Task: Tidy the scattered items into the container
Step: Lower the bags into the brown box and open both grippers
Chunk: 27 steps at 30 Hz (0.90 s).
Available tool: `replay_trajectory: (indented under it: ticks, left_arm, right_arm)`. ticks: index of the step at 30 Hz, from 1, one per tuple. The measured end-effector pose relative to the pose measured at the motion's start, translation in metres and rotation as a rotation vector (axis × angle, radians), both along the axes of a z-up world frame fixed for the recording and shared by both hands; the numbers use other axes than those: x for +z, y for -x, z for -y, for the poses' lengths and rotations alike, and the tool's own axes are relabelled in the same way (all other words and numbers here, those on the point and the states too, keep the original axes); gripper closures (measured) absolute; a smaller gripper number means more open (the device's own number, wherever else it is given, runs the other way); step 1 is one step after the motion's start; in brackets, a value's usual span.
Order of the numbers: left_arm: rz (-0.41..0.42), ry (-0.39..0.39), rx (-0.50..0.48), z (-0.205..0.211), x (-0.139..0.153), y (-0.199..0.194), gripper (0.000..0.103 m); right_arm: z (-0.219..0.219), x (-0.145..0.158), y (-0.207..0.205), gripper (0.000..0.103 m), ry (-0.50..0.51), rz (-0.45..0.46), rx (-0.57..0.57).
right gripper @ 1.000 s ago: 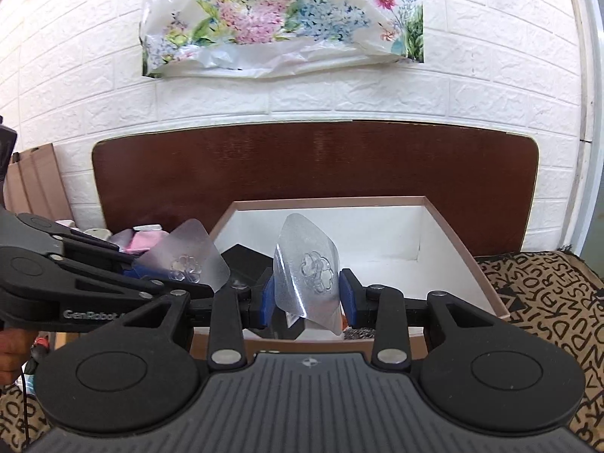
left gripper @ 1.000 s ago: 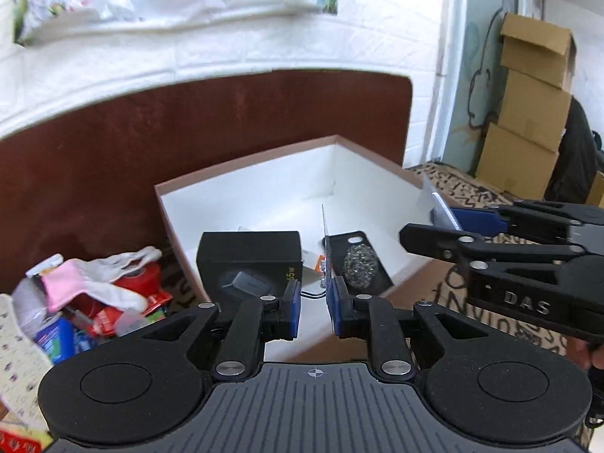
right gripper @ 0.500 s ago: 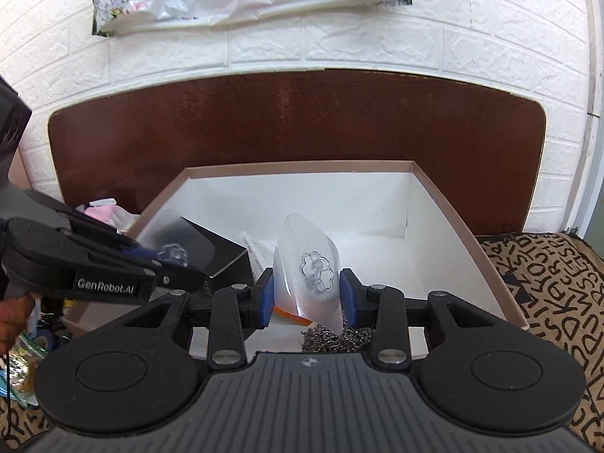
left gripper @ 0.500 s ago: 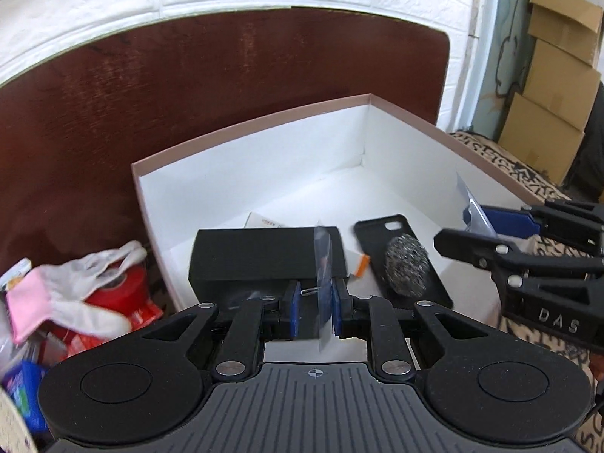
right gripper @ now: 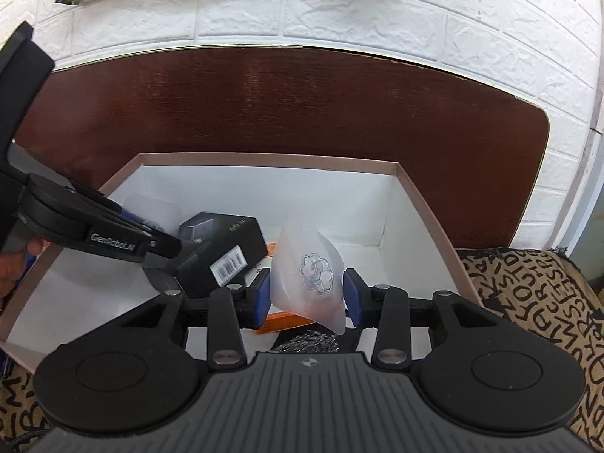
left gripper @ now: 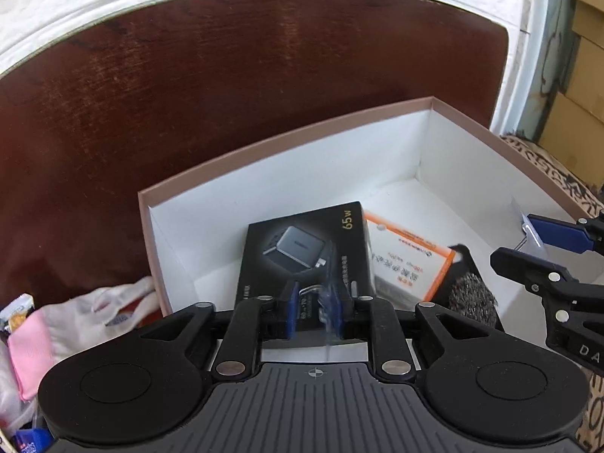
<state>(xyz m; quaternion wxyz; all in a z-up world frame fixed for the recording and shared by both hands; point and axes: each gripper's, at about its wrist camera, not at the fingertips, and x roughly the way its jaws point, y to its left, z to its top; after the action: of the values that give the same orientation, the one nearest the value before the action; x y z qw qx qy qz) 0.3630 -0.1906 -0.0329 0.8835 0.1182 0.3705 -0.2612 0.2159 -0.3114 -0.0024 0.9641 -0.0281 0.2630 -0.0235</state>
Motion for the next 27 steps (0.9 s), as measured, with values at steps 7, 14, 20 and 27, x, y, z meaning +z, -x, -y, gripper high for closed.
replay_trajectory:
  ticks: [7,14,20,27]
  left_arm:
    - [0.131,0.058,-0.022,-0.008,0.016,0.021,0.0]
    - [0.169,0.059,-0.021,-0.005,0.022,0.039,0.0]
    - [0.159,0.059,-0.002,-0.009,0.023,0.05,0.0]
    - [0.184,0.062,0.005,-0.014,0.031,0.068,0.0]
  right_arm:
    - [0.001,0.002,-0.002,0.036,0.02,0.005,-0.017]
    - [-0.007,0.008,0.01,0.003,0.039,0.044,-0.021]
    - [-0.015,0.011,0.02,0.001,0.032,0.052,-0.006]
    - [-0.018,0.016,0.032,0.001,0.016,0.05,-0.007]
